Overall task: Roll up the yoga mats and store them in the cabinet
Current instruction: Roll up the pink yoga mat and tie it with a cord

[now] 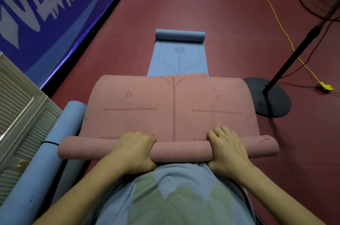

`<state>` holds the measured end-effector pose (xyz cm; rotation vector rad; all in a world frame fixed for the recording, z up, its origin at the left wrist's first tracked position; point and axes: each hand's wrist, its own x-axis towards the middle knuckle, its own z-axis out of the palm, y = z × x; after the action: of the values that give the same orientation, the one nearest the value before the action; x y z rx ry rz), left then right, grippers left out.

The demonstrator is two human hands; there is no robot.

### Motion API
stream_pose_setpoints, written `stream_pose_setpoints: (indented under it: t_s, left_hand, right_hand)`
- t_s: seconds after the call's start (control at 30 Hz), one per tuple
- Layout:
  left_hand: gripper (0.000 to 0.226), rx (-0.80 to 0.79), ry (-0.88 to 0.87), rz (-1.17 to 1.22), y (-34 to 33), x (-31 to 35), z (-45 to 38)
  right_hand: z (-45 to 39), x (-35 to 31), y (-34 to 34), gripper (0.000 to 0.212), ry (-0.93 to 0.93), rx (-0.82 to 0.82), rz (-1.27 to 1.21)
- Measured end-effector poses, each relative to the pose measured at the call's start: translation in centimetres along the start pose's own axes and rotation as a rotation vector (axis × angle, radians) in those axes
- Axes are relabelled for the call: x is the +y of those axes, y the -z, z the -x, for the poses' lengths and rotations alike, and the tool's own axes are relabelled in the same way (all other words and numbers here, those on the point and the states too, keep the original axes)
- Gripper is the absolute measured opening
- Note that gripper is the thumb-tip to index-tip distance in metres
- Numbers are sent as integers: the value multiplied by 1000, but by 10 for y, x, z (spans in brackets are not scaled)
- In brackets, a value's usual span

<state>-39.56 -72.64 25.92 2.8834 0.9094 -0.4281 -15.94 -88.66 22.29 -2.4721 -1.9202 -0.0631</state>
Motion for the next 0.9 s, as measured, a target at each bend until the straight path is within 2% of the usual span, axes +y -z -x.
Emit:
stream_pose_setpoints:
  t_s: [0.17,0.3,0.4,0.47,0.53,0.63,0.7,0.77,0.8,0.83,0.9]
  left_hand:
    - [46,293,-46,-76,-25,-2,10]
    - [79,491,-200,-62,-31,-7,13]
    - [60,585,-294,6,-28,-17,10]
    - [52,571,-326,16,-25,-23,5]
    - [54,462,-320,25,-17,-27,-1]
    - [52,113,-183,194,9,-37,-14]
    - [44,-72,-134,287,32,-40,-27]
    - [38,-155,-141,305,44,-37,-39]
    - [37,-149,-143,267,45,-34,-40]
    - [38,-75,-152,177,40,-30,-39]
    - [40,219,-133,-86,17,-19,-28]
  right_hand:
    - [-3,-3,6,52,2,-124,-3]
    - [-15,5,15,42,22,-215,-82]
    - [-19,12,16,44,75,-203,-122]
    - [-13,15,13,49,80,-122,-137]
    - [-6,13,9,53,107,5,-97]
    - [-5,4,3,50,97,160,-33]
    - [-13,-4,-1,54,58,158,1]
    - [-23,-6,-1,58,39,104,51]
    - [-27,-5,1,57,34,65,66]
    - [-32,-4,5,54,31,7,65]
    - [-41,1,14,47,35,-131,24]
